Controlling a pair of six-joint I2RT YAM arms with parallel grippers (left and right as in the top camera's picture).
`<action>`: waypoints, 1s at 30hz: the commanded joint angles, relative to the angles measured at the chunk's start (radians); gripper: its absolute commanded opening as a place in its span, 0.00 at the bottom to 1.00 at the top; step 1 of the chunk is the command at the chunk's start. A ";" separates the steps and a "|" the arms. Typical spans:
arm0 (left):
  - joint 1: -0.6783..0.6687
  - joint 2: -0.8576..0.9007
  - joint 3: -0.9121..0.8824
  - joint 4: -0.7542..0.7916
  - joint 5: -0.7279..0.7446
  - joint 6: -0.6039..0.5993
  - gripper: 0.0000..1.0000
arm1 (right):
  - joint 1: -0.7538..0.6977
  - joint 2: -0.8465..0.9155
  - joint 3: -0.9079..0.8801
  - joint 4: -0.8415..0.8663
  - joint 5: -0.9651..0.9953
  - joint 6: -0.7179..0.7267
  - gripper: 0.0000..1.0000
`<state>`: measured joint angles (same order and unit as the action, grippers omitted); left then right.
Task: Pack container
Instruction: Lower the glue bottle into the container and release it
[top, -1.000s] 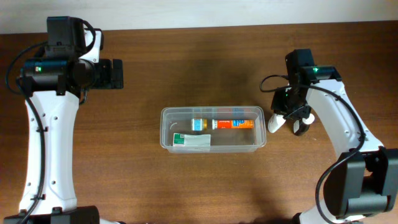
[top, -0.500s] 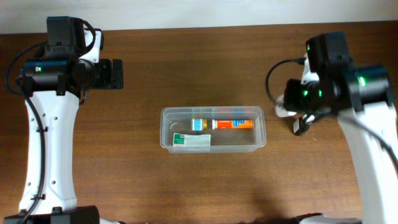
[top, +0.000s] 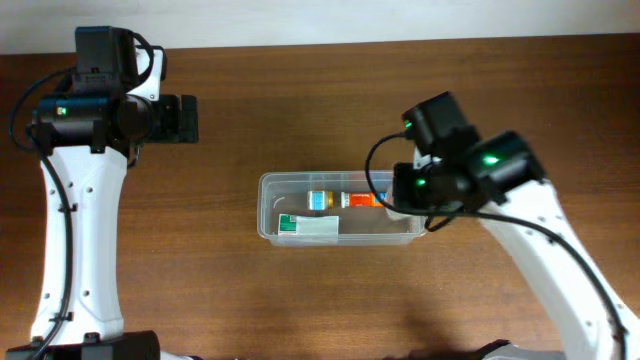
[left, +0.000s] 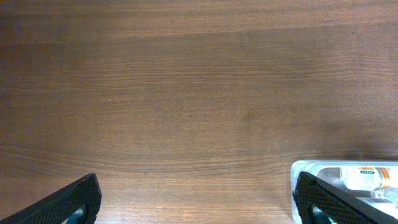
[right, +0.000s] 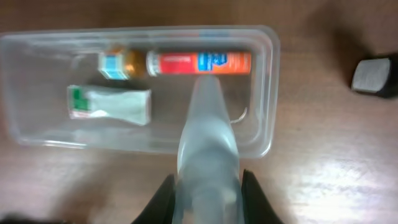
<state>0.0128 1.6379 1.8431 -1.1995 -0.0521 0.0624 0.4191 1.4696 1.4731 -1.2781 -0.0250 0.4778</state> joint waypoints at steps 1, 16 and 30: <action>0.003 -0.019 0.009 0.002 0.007 -0.006 1.00 | 0.005 -0.005 -0.102 0.071 0.012 0.064 0.08; 0.003 -0.019 0.009 0.002 0.007 -0.006 1.00 | 0.004 0.000 -0.288 0.250 0.135 0.141 0.10; 0.003 -0.019 0.009 0.002 0.007 -0.006 1.00 | 0.004 0.082 -0.290 0.295 0.131 0.140 0.23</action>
<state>0.0128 1.6379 1.8431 -1.1999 -0.0525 0.0624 0.4191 1.5475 1.1816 -0.9890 0.0868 0.6060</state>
